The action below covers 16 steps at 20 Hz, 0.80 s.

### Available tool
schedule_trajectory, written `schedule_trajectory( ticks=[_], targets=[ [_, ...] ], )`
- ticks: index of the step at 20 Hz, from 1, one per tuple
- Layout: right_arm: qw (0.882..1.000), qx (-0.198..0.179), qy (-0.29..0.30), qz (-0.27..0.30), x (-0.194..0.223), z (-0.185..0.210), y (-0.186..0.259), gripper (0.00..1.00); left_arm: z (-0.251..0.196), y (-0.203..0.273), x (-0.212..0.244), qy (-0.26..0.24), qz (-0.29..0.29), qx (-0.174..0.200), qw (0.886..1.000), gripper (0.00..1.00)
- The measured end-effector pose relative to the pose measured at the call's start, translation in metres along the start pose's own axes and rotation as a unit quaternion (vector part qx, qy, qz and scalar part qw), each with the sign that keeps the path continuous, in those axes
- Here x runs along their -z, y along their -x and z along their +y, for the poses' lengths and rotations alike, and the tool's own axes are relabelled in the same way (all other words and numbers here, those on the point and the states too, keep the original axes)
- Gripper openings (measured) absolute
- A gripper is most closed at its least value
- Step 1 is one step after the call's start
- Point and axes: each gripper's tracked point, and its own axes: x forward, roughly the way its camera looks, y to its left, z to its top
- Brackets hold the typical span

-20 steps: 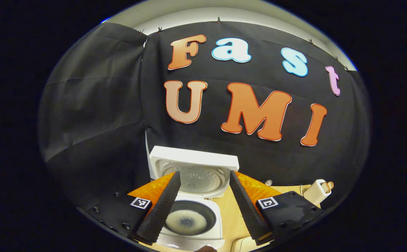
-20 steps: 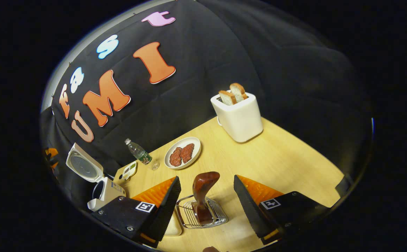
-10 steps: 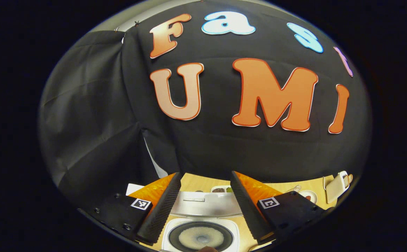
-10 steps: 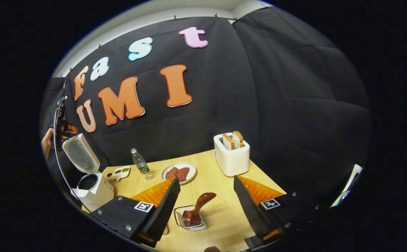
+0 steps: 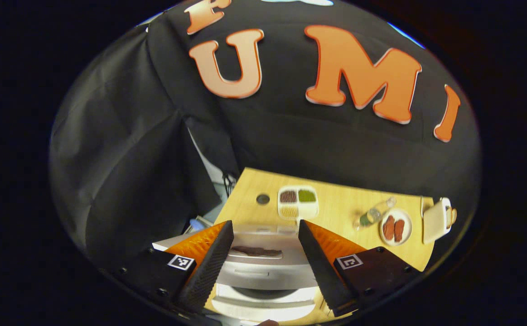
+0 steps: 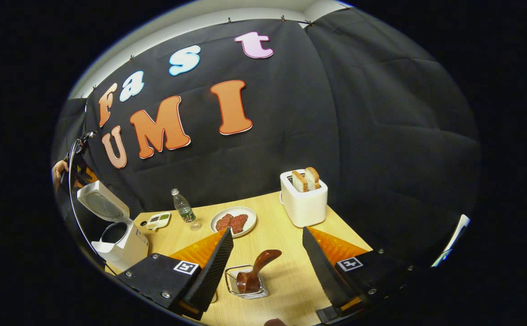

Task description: Close the left gripper, press the button to open the rice cooker; take a wooden spoon from the chopstick holder with the right hand, scoop a spoonful of rice and pour it into the rice cooker, then put the wooden spoon back into the chopstick holder.

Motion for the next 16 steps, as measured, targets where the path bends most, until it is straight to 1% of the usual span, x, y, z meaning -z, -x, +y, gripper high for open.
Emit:
schedule_trajectory(
  ticks=[2,3,4,5,6,8,9,10,11,12,13,14,15,16],
  targets=[
    [1.000,-0.014,0.007,0.001,0.000,0.007,-0.006,0.95,-0.009,-0.006,0.047,0.006,0.067,0.009,0.998,0.96],
    [1.000,-0.020,0.010,0.003,0.001,0.011,-0.008,0.95,-0.009,-0.009,0.070,0.013,0.103,0.015,0.995,0.95],
    [1.000,-0.027,0.012,0.006,0.003,0.015,-0.012,0.95,-0.008,-0.016,0.097,0.021,0.132,0.019,0.991,0.98],
    [0.999,-0.032,0.016,0.008,0.004,0.019,-0.013,0.95,-0.007,-0.023,0.122,0.027,0.160,0.017,0.987,0.95],
    [0.999,-0.039,0.018,0.008,0.003,0.022,-0.015,0.95,-0.008,-0.031,0.142,0.030,0.185,0.018,0.982,0.95],
    [0.998,-0.048,0.024,0.012,0.005,0.029,-0.018,0.95,-0.013,-0.050,0.181,0.047,0.241,0.022,0.969,0.98],
    [0.998,-0.052,0.026,0.012,0.004,0.031,-0.018,0.95,-0.014,-0.052,0.182,0.065,0.246,0.026,0.967,0.96],
    [0.998,-0.055,0.029,0.013,0.003,0.033,-0.019,0.95,-0.013,-0.061,0.175,0.075,0.226,0.023,0.971,0.97],
    [0.998,-0.058,0.032,0.012,0.002,0.035,-0.019,0.95,-0.015,-0.065,0.179,0.075,0.233,0.025,0.969,0.96],
    [0.997,-0.061,0.035,0.010,0.001,0.037,-0.020,0.95,-0.013,-0.054,0.176,0.071,0.230,0.025,0.970,0.96],
    [0.997,-0.064,0.037,0.006,-0.001,0.039,-0.020,0.95,-0.012,-0.056,0.168,0.061,0.208,0.028,0.976,0.95],
    [0.997,-0.065,0.038,0.001,-0.005,0.040,-0.020,0.95,-0.008,-0.055,0.162,0.056,0.182,0.018,0.982,0.95],
    [0.997,-0.070,0.040,-0.001,-0.006,0.042,-0.021,0.95,-0.002,-0.056,0.150,0.048,0.141,0.005,0.989,0.96],
    [0.996,-0.073,0.040,0.000,-0.006,0.043,-0.022,0.95,0.004,-0.055,0.142,0.045,0.104,-0.008,0.993,0.96]
  ],
)
